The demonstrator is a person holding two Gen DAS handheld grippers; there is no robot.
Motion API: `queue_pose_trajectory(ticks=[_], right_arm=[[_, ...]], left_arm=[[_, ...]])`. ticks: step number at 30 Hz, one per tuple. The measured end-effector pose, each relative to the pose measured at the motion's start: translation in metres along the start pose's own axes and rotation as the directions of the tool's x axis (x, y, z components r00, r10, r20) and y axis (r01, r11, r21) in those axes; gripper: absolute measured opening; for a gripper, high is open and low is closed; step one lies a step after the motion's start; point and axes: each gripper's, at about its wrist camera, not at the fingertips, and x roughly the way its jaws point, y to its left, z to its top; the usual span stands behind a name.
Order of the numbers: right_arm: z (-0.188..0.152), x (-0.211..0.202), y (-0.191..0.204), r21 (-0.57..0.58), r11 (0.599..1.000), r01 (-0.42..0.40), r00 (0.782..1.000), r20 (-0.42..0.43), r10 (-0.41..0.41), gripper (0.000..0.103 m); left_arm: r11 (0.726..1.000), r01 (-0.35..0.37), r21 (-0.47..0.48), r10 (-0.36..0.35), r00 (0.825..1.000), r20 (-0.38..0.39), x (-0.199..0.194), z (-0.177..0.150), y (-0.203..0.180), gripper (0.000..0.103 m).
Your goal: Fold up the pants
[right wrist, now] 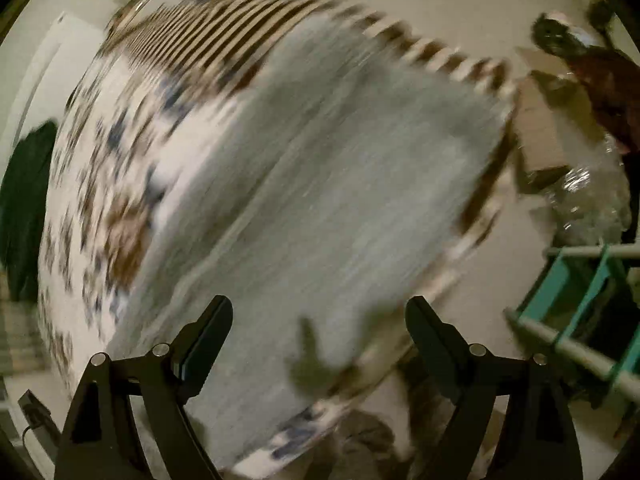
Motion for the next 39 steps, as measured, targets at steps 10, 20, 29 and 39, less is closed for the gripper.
queue_pose_trajectory(ticks=[10,20,29,39], right_arm=[[0.172,0.019,-0.006,-0.251,0.968,0.024,1.0,0.013,-0.021,0.09],[0.206,0.039,0.022,-0.364,0.931,-0.022,0.999,0.023,0.032,0.005],[0.225,0.054,0.005,-0.302,0.949,-0.092,0.994,-0.084,0.07,0.061],[0.134,0.032,-0.146,0.036,0.974,-0.224,0.969,-0.1,0.226,0.073]], left_arm=[[0.991,-0.006,0.133,0.004,1.0,0.015,0.05,0.062,-0.161,0.095],[0.989,-0.038,0.146,0.038,0.999,0.002,0.071,0.076,-0.195,0.095],[0.992,-0.032,0.118,0.034,0.999,-0.014,0.068,0.063,-0.197,0.095],[0.994,-0.003,0.105,0.016,0.992,-0.125,0.092,0.008,-0.182,0.095]])
